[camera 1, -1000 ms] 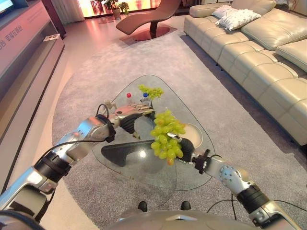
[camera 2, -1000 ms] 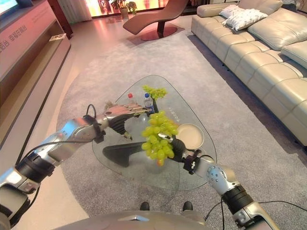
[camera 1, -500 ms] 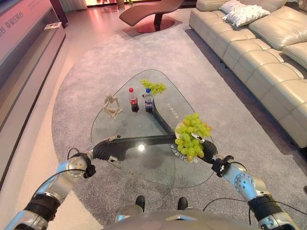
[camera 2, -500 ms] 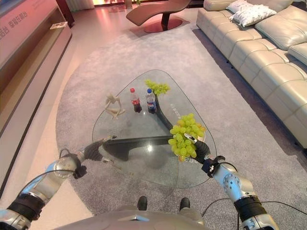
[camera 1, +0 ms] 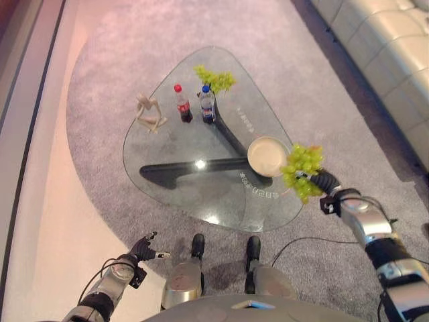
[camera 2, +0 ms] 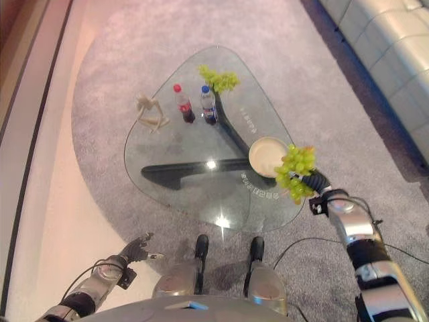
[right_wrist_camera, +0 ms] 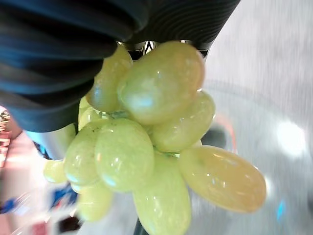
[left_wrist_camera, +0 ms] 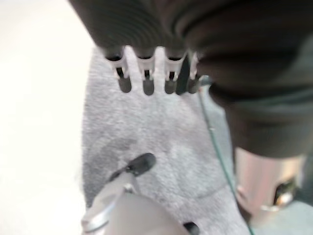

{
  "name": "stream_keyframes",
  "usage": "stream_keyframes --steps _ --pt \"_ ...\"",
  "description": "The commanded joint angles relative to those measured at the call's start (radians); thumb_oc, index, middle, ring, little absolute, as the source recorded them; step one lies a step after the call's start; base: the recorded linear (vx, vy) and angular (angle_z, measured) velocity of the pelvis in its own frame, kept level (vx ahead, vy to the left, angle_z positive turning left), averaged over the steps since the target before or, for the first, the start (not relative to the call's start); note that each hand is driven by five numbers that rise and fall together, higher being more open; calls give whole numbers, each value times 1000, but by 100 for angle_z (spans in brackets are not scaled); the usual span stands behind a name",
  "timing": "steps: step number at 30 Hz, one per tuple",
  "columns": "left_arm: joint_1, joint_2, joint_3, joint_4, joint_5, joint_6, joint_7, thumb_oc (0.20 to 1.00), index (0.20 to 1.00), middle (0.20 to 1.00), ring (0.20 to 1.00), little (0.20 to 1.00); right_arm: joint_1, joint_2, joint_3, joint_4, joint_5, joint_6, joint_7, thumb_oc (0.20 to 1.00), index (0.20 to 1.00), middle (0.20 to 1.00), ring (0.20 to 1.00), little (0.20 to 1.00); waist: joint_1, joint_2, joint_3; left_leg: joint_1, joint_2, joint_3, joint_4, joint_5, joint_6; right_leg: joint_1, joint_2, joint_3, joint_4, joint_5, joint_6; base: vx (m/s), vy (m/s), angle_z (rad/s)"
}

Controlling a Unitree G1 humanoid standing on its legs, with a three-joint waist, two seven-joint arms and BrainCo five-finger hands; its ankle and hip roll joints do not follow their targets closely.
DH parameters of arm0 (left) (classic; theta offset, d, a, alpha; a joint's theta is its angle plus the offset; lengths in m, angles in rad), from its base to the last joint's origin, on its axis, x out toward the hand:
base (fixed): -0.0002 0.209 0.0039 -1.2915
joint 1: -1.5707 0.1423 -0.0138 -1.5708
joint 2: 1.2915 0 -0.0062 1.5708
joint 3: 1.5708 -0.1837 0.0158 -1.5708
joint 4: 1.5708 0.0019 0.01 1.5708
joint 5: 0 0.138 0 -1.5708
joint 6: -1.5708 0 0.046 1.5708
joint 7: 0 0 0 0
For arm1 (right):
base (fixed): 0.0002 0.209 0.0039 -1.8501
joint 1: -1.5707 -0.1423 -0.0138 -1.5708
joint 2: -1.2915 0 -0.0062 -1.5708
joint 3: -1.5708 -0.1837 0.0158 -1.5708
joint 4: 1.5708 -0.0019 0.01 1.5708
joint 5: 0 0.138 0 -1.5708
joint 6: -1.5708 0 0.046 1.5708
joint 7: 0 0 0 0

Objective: Pick up fruits into the plate

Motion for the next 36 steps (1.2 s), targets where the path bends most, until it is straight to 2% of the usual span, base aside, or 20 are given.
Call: stream_keyframes --steps 1,7,10,18,25,36 --pt "-95 2 -63 59 -26 -32 48 1000 1000 1000 1000 1000 -179 -97 68 22 -97 -47 -100 200 200 200 200 200 28 -20 55 -7 -43 27 101 -163 31 13 11 -18 113 -145 -7 -88 -51 10" --pt "-174 -1 -125 79 -41 -25 62 1000 1000 1000 1000 1000 -365 -140 165 141 -140 -5 -194 200 200 200 200 200 40 -5 118 -74 -50 2 115 -145 28 -50 10 -35 136 -142 -11 -89 -41 11" --pt "-196 1 -142 74 -46 -18 63 1000 1000 1000 1000 1000 -426 -150 201 183 -151 10 -206 200 200 200 200 200 41 4 133 -104 -56 -5 129 -141 30 -83 9 -40 156 -145 -14 -41 -9 6" --pt "-214 14 -198 14 -54 -28 77 1000 1000 1000 1000 1000 -591 -151 293 312 -187 46 -202 200 200 200 200 200 56 51 133 -228 -78 -12 163 -121 32 -227 -10 -59 221 -150 -20 -18 0 5" --pt "-206 14 -221 -50 -70 -30 84 1000 1000 1000 1000 1000 -658 -144 327 354 -229 71 -188 200 200 200 200 200 63 92 133 -289 -85 -7 187 -112 31 -305 -21 -59 272 -164 -26 1 39 2" --pt "-205 23 -238 -101 -96 -33 99 1000 1000 1000 1000 1000 -724 -117 365 382 -266 139 -187 200 200 200 200 200 80 116 133 -375 -90 6 211 -105 37 -418 -27 -53 340 -180 -22 -2 3 -1"
